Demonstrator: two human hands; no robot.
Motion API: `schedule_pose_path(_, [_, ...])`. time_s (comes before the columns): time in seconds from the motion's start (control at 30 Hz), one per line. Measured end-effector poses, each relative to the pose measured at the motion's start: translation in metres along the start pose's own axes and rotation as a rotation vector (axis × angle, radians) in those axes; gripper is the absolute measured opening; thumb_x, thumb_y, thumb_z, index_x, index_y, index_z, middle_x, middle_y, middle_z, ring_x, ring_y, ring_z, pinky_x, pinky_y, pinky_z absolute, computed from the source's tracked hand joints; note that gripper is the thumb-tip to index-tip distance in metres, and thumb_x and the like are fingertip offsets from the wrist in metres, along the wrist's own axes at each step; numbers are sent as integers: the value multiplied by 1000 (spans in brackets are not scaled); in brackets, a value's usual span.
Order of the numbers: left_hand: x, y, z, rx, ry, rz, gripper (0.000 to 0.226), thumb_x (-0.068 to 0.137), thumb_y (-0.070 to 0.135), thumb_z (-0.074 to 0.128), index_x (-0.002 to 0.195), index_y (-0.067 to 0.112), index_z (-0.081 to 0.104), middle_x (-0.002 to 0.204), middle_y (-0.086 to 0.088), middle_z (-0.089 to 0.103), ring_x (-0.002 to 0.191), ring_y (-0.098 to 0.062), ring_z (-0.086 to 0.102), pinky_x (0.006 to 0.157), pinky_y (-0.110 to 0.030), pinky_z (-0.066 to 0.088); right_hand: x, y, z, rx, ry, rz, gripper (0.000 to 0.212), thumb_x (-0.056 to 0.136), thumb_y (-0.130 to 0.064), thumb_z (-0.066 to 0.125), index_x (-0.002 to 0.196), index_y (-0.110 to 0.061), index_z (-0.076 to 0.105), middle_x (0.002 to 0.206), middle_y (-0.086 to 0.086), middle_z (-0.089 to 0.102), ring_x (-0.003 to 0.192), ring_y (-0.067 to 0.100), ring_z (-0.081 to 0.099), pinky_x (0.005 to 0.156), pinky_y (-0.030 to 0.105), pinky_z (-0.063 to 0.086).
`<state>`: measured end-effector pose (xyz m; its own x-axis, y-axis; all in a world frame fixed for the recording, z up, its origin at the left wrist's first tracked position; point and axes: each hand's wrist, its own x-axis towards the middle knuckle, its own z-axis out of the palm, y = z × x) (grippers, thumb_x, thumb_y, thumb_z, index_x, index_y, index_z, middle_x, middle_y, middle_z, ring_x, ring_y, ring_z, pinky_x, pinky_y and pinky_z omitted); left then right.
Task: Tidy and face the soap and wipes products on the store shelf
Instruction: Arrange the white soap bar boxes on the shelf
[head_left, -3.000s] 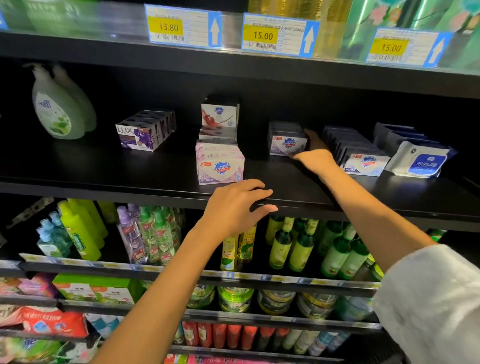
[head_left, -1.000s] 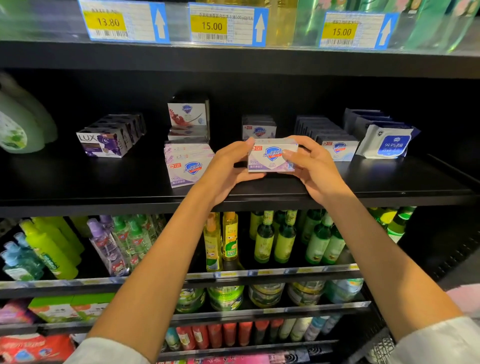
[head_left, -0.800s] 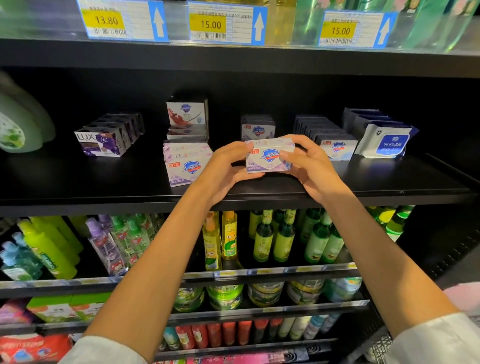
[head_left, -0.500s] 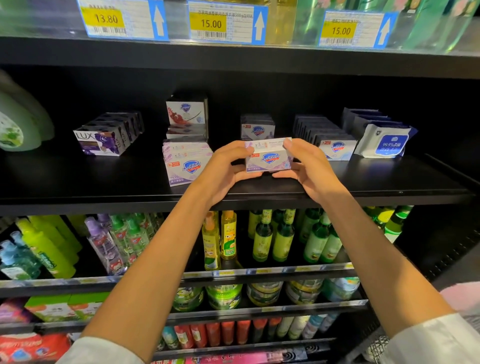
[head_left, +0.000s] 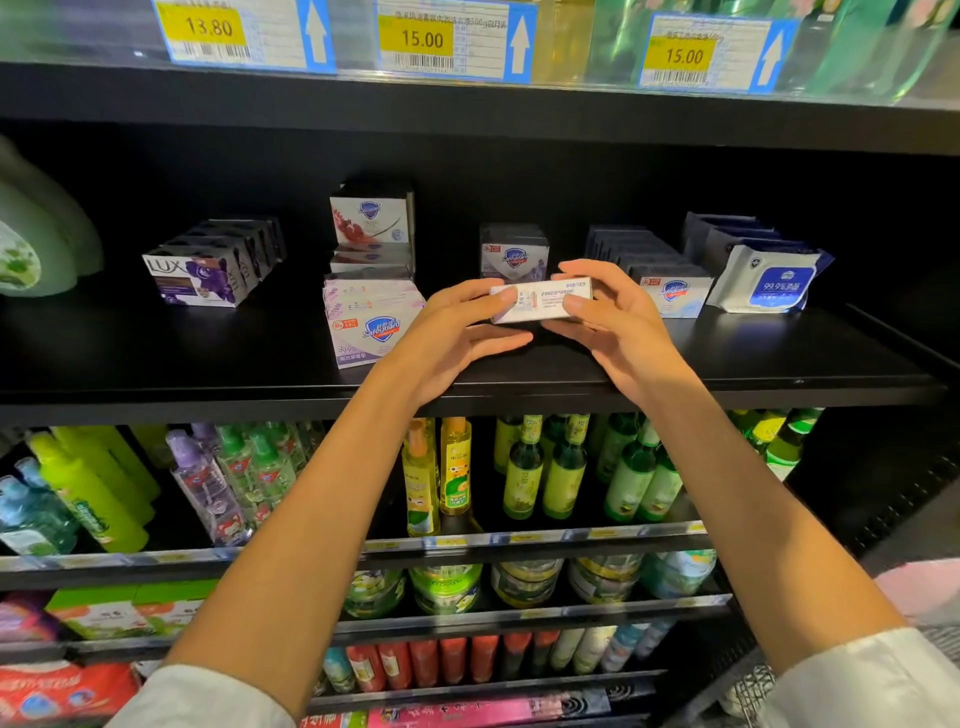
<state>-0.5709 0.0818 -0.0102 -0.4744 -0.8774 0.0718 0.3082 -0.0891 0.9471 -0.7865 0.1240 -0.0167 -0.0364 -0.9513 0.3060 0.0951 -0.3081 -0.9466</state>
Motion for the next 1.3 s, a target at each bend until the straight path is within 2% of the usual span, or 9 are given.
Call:
schedule_pose_path(0.1, [1, -1, -1, -14, 32, -7, 44, 97, 8, 70, 139, 3, 59, 128, -20, 70, 120, -33, 70, 102, -49, 58, 2, 0, 0, -9, -14, 35, 48, 98, -3, 68, 143, -16, 58, 140, 17, 62, 131, 29, 62, 106, 50, 54])
schedule_pose_path(0.2, [2, -2, -3, 25, 39, 2, 46, 95, 1, 70, 139, 5, 58, 132, -18, 68, 121, -32, 69, 101, -45, 58, 4, -1, 2, -55, -11, 73, 43, 100, -19, 68, 141, -24, 59, 140, 8, 65, 132, 26, 61, 109, 52, 52])
schedule_pose_path(0.3, [2, -3, -4, 42, 27, 22, 49, 93, -3, 70, 139, 6, 57, 133, -18, 68, 122, -32, 68, 101, -44, 58, 4, -2, 7, 13, 25, 88, 32, 107, -27, 58, 137, -17, 60, 130, 6, 71, 127, 27, 66, 106, 53, 54])
schedule_pose_path(0.43, [3, -6, -7, 88, 6, 59, 55, 90, -9, 70, 141, 8, 55, 133, -17, 69, 124, -30, 67, 105, -46, 56, 3, -3, 7, 60, 24, 107, 37, 109, -22, 53, 142, -6, 54, 131, 13, 71, 120, 33, 70, 95, 54, 60])
schedule_pose_path(0.6, [1, -4, -5, 111, -14, 66, 59, 91, -10, 69, 143, 11, 53, 134, -16, 67, 124, -28, 67, 104, -46, 57, 3, -4, -1, 21, 22, 113, 39, 105, -8, 57, 143, -11, 57, 132, 9, 71, 118, 34, 71, 87, 50, 63])
schedule_pose_path(0.83, [1, -5, -2, 4, 3, 21, 52, 96, 4, 71, 144, 13, 52, 128, -15, 72, 117, -32, 72, 99, -50, 59, -1, -2, -2, 10, 7, 47, 48, 100, 3, 59, 145, -13, 53, 138, 12, 66, 121, 33, 69, 90, 55, 61])
schedule_pose_path(1.0, [1, -5, -3, 51, 17, 20, 42, 98, 3, 68, 138, 7, 58, 129, -17, 71, 117, -32, 71, 99, -52, 59, 0, -1, 1, -38, -18, 45, 50, 99, 4, 61, 145, -15, 54, 137, 14, 65, 122, 33, 68, 93, 54, 60])
schedule_pose_path(1.17, [2, -4, -5, 41, 21, 32, 45, 95, -4, 68, 137, 7, 57, 129, -18, 71, 117, -33, 71, 99, -53, 59, 2, -4, 5, -25, 33, 86, 36, 106, -17, 57, 142, -11, 56, 132, 10, 70, 120, 31, 70, 95, 55, 60])
schedule_pose_path(1.3, [1, -3, -5, 53, -6, 57, 50, 92, -11, 66, 137, 8, 57, 127, -16, 72, 120, -32, 70, 100, -52, 58, 2, -7, 11, -29, 44, 129, 46, 109, -39, 51, 141, -8, 58, 132, 12, 71, 119, 30, 71, 97, 54, 59])
